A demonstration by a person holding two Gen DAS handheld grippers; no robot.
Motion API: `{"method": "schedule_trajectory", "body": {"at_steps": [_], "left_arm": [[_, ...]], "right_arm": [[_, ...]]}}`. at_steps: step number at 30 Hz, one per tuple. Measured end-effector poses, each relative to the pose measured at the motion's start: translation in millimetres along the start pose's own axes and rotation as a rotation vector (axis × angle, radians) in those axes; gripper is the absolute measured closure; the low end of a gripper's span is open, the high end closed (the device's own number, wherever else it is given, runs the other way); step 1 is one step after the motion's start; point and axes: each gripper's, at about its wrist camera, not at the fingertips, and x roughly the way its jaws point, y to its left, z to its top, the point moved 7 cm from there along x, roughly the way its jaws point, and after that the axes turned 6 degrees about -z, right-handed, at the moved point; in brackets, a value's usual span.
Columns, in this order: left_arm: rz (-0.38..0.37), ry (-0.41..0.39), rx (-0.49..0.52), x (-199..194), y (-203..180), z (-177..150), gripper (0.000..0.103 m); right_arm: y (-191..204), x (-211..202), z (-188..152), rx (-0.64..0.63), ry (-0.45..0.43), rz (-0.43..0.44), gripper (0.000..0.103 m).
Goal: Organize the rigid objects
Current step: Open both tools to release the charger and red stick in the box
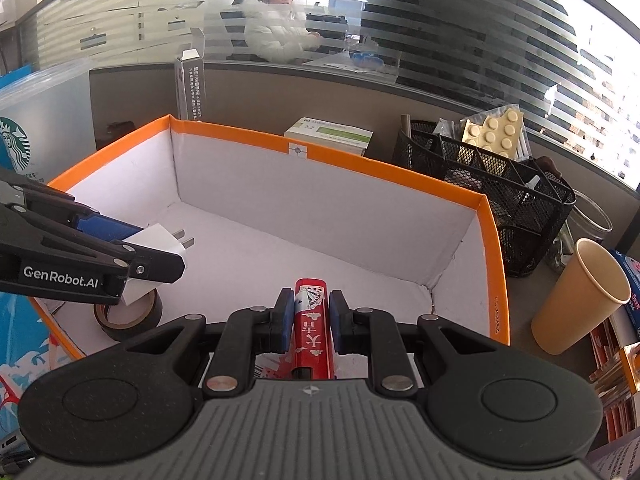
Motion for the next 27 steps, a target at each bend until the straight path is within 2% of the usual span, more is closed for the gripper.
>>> {"method": "schedule_trajectory", "body": {"at_steps": [4,6,8,15,16,17,19,22,27], "left_arm": [[0.002,-0.008,-0.002,0.1,0.3,0.5,0.064],[0.010,-0.016,0.000,-2.2,0.9,1.7,0.063],[0.004,-0.021,-0.001,-4.4,0.7,3.3,0.056],[-0.006,-0.057,0.014,-17.8,-8.5,8.0,0.036],[-0.012,-0.065,0.012,-21.0,-9.7,9.0,0.032],[-0.010,-0.076,0.012,-25.1,-10.6,10.0,0.018],[0.034,-0.115,0.013,-36.2,-8.6,12.3,0.005],[0.063,-0.150,0.013,-53.8,-4.6,16.0,0.005],[0.076,-0.195,-0.001,-87.3,-1.0,14.9,0.005]], "right_arm": [[-0.7,0.0,-0.9,0.008,0.009,0.003,0.084],[-1.1,-1.0,-1.4,0.003,0.002,-0.010,0.079],[-2.2,-2.0,-1.2,0.005,-0.003,-0.013,0.070],[-4.3,-10.3,0.5,0.000,-0.022,-0.031,0.064],[-4.7,-13.4,1.4,0.001,-0.030,-0.034,0.064],[-5.2,-16.9,2.6,0.003,-0.040,-0.038,0.064],[-6.4,-25.0,4.8,0.005,-0.059,-0.045,0.061],[-8.9,-40.4,8.4,0.011,-0.096,-0.061,0.056],[-10.7,-72.5,9.7,0.016,-0.155,-0.083,0.056]]}}
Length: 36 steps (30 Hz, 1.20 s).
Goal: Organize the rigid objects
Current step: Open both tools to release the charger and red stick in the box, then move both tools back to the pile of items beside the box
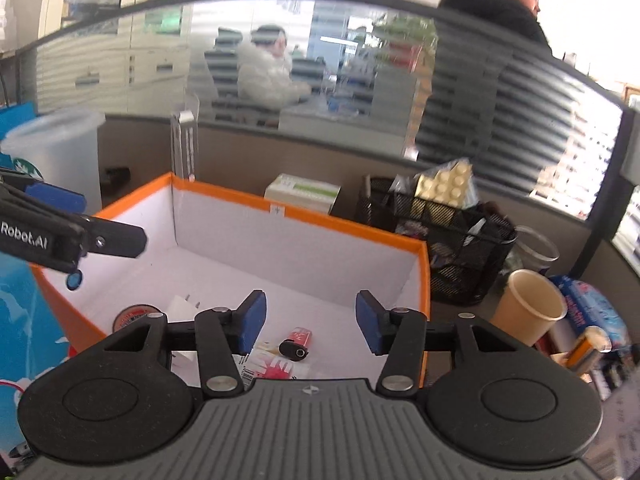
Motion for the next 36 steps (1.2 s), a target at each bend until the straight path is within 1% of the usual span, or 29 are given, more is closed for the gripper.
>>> {"method": "schedule_trajectory", "body": {"at_steps": [2,4,5,7,9,11,14,16,17,18,20,22,25,28,31,34,36], "left_arm": [[0.001,-0.019,0.019,-17.6,-2.8,-5.2,0.001],[-0.001,-0.024,0.046,-33.2,-6.0,-16.6,0.000],[-0.002,-0.017,0.056,-39.7,-6.9,-25.0,0.000],[-0.017,0.003,0.061,-48.8,-8.6,-45.0,0.000],[-0.057,0.043,0.069,-51.1,-13.5,-68.1,0.000],[-0.095,0.089,0.081,-49.1,-20.8,-91.9,0.000],[-0.141,0.140,0.147,-42.4,-38.9,-122.3,0.000],[-0.166,0.161,0.197,-39.5,-50.3,-137.6,0.000],[-0.185,0.169,0.220,-38.9,-56.5,-144.0,0.000],[-0.201,0.174,0.235,-37.7,-62.3,-148.3,0.000],[-0.228,0.184,0.253,-37.1,-70.3,-156.2,0.000],[-0.245,0.189,0.257,-34.2,-76.0,-158.9,0.000],[-0.278,0.195,0.263,-30.2,-82.2,-160.6,0.000],[-0.298,0.211,0.248,-23.5,-82.3,-163.6,0.001],[-0.320,0.220,0.245,-20.3,-82.7,-165.3,0.001],[-0.354,0.213,0.272,-21.5,-87.4,-166.7,0.001],[-0.339,0.224,0.275,-17.2,-87.3,-167.8,0.001]], "right_arm": [[0.2,-21.1,1.2,0.001,-0.043,0.008,0.056],[1.9,-45.3,-1.2,0.003,-0.083,0.051,0.055],[3.1,-56.8,-4.7,0.001,-0.094,0.077,0.055],[6.1,-74.6,-17.8,-0.021,-0.090,0.133,0.055],[8.8,-81.9,-36.4,-0.036,-0.054,0.175,0.055],[10.7,-77.2,-60.6,-0.051,0.009,0.197,0.055],[14.4,-65.5,-96.3,-0.111,0.088,0.185,0.056],[14.2,-57.9,-110.4,-0.115,0.124,0.190,0.056],[13.7,-55.3,-114.9,-0.112,0.134,0.207,0.056],[10.3,-54.7,-115.2,-0.098,0.120,0.221,0.056],[7.3,-52.0,-115.0,-0.080,0.130,0.252,0.056],[8.1,-53.8,-116.3,-0.084,0.129,0.267,0.055],[10.7,-51.2,-116.6,-0.080,0.138,0.322,0.055],[10.6,-49.0,-116.1,-0.077,0.143,0.371,0.055],[13.1,-51.7,-119.4,-0.110,0.150,0.428,0.050],[15.3,-49.5,-122.9,-0.166,0.144,0.434,0.041],[14.6,-44.2,-122.2,-0.157,0.151,0.445,0.040]]}}
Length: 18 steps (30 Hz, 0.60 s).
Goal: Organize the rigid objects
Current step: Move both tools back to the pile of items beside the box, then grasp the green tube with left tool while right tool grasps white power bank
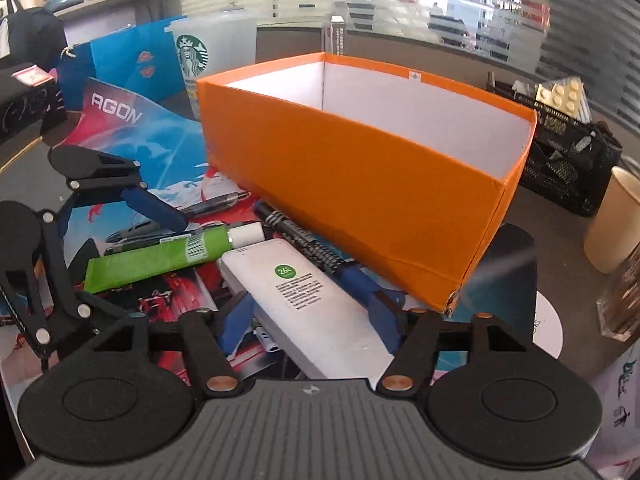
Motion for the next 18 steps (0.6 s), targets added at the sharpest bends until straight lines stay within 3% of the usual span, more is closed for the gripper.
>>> {"method": "schedule_trajectory", "body": {"at_steps": [7,14,18], "left_arm": [[0.022,0.003,0.011,9.1,4.1,0.2,0.001],[0.081,0.005,0.016,2.8,18.0,-4.3,0.001],[0.053,-0.047,0.034,-10.5,11.8,-2.5,0.001]], "right_arm": [[-10.9,7.3,-0.9,0.058,-0.006,0.073,0.037],[-7.6,-1.2,-8.0,0.110,-0.008,0.063,0.040],[-8.5,-2.6,-11.9,0.161,0.000,0.034,0.039]]}}
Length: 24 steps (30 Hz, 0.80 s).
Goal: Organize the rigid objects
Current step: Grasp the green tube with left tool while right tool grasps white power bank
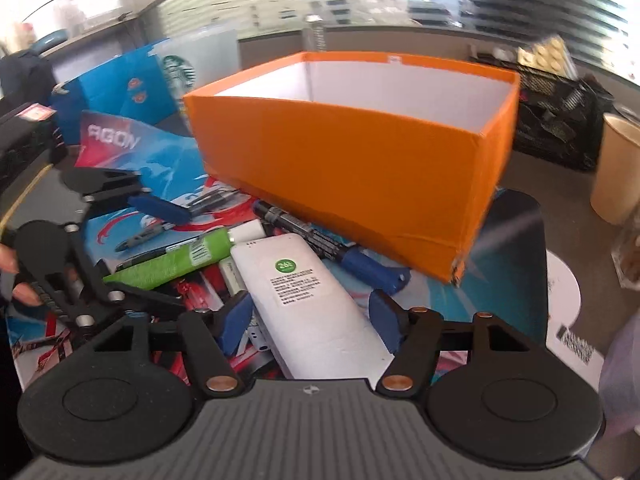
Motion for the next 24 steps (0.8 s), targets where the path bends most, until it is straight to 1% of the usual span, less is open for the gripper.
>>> {"method": "schedule_trajectory", "body": {"at_steps": [2,4,6,8,10,12,14,16,17,19,21,22,23,24], "left_arm": [[-0.020,-0.031,0.037,-6.5,-11.0,4.4,0.001],[-0.047,-0.043,0.071,-9.9,-22.0,6.1,0.001],[-0.079,-0.032,0.092,-9.3,-30.9,4.3,0.001],[-0.094,-0.010,0.105,-4.5,-37.0,1.0,0.001],[-0.085,0.011,0.100,1.1,-36.6,-1.8,0.002],[-0.065,0.013,0.093,5.1,-32.8,-2.6,0.002],[-0.075,0.012,0.068,7.5,-28.9,-1.7,0.002],[-0.081,0.039,0.037,13.7,-22.7,-4.1,0.002],[-0.067,0.022,0.039,14.7,-19.7,-4.1,0.002],[-0.041,0.020,0.042,16.6,-16.5,-4.0,0.002],[-0.040,0.013,0.027,14.7,-13.7,-3.1,0.007],[-0.031,0.009,0.024,13.0,-11.8,-2.8,0.015],[-0.017,0.004,0.021,11.2,-8.8,-2.6,0.024],[-0.009,0.000,0.009,9.1,-5.3,-2.5,0.030]], "right_arm": [[-6.0,4.1,-0.1,0.062,0.020,-0.018,0.037],[-6.7,6.5,0.0,0.084,0.025,-0.028,0.037],[-4.9,6.5,-0.3,0.083,0.021,-0.041,0.037],[-3.5,5.7,-0.5,0.088,0.022,-0.052,0.038],[-2.2,4.7,-1.2,0.089,0.022,-0.064,0.038],[-2.2,4.2,-1.9,0.086,0.018,-0.069,0.038],[-2.5,3.7,-2.1,0.096,0.016,-0.071,0.038],[0.1,3.7,-1.7,0.094,0.012,-0.080,0.040],[2.0,3.3,-1.0,0.088,0.009,-0.084,0.041],[5.6,3.5,-0.6,0.078,0.004,-0.094,0.042],[7.1,4.1,-0.3,0.094,-0.004,-0.099,0.044],[8.1,4.6,-0.4,0.101,-0.011,-0.104,0.044],[9.0,5.2,-0.7,0.115,-0.016,-0.109,0.044],[10.0,5.3,-0.8,0.127,-0.019,-0.116,0.044]]}}
